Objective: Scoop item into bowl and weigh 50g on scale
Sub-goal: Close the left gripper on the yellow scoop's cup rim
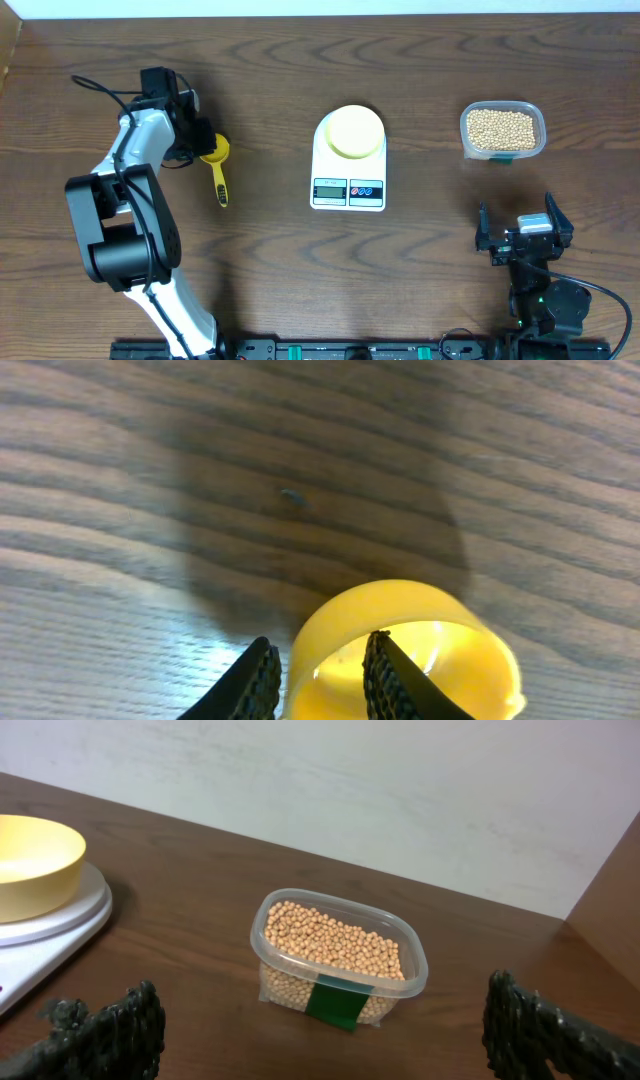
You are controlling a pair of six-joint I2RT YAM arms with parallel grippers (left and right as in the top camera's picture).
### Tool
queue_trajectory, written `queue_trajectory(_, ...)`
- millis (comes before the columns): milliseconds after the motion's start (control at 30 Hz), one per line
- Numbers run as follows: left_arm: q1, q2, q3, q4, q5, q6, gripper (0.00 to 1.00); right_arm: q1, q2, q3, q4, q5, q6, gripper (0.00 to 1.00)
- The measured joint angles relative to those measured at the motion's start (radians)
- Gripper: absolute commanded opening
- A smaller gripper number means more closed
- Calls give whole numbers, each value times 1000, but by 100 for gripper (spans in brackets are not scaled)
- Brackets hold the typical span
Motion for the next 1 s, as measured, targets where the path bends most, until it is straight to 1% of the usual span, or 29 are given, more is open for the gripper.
queue_trajectory(300, -6, 0, -2, 7, 0, -11, 26, 0, 0, 0, 0, 0, 0, 99)
queue_trajectory(500, -6, 0, -2, 9, 0, -11, 20, 0, 0, 0, 0, 0, 0, 99)
queue_trajectory(1000, -6, 0, -2, 10, 0, -11, 19, 0, 0, 0, 0, 0, 0, 99)
